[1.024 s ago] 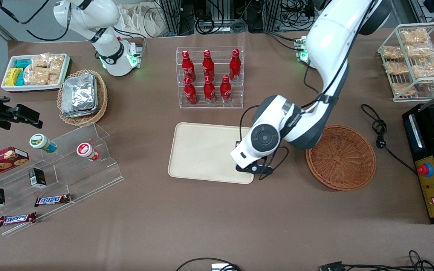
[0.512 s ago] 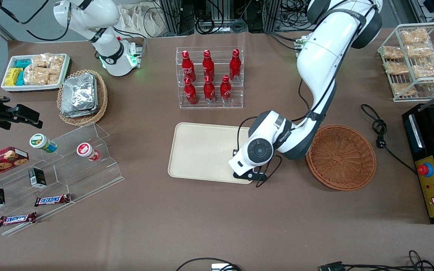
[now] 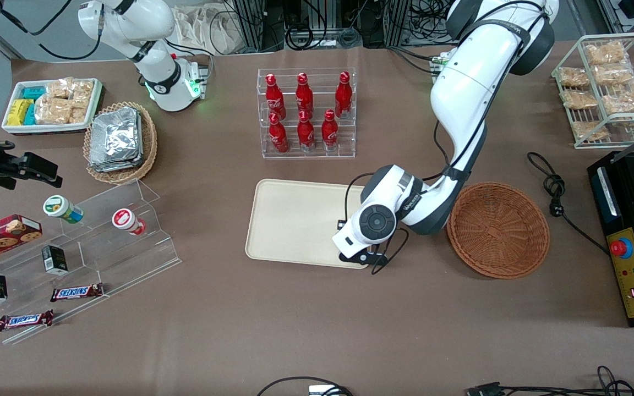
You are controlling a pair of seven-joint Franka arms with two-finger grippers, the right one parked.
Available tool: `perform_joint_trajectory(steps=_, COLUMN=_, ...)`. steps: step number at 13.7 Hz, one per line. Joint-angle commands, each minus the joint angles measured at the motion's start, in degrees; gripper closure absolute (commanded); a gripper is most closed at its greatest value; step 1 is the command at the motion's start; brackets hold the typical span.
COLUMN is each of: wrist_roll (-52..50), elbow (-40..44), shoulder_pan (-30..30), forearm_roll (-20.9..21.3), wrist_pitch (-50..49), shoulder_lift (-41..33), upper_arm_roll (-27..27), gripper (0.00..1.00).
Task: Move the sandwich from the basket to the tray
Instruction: 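Lower the sandwich onto the tray and open the left gripper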
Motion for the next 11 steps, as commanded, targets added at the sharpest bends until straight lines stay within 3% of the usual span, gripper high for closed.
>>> perform_joint_trajectory(steps=1, wrist_roll=-0.86, elbow=0.1, shoulder_pan=-0.13, forearm_roll=-0.35, wrist_pitch=-0.68, shoulder_lift=-2.6, upper_arm_roll=0.22, gripper=0.0)
perform_joint_trajectory(steps=6, wrist_roll=-0.07, elbow=-2.69, shoulder_pan=2.32, forearm_roll=-0.44, wrist_pitch=-10.86, shoulder_lift=-12.7, upper_arm_roll=0.39, gripper=0.0)
perform_joint_trajectory(steps=8, wrist_roll=0.72, elbow=-11.55, shoulder_pan=5.3, forearm_roll=0.0, wrist_pitch=-9.3, shoulder_lift=-19.63, upper_arm_roll=0.22, gripper=0.0)
perform_joint_trajectory(steps=11, wrist_roll=9.76, elbow=-26.83, shoulder_pan=9.07, forearm_roll=0.0, wrist_pitch=-1.94, shoulder_lift=-30.7, upper_arm_roll=0.57, gripper=0.0)
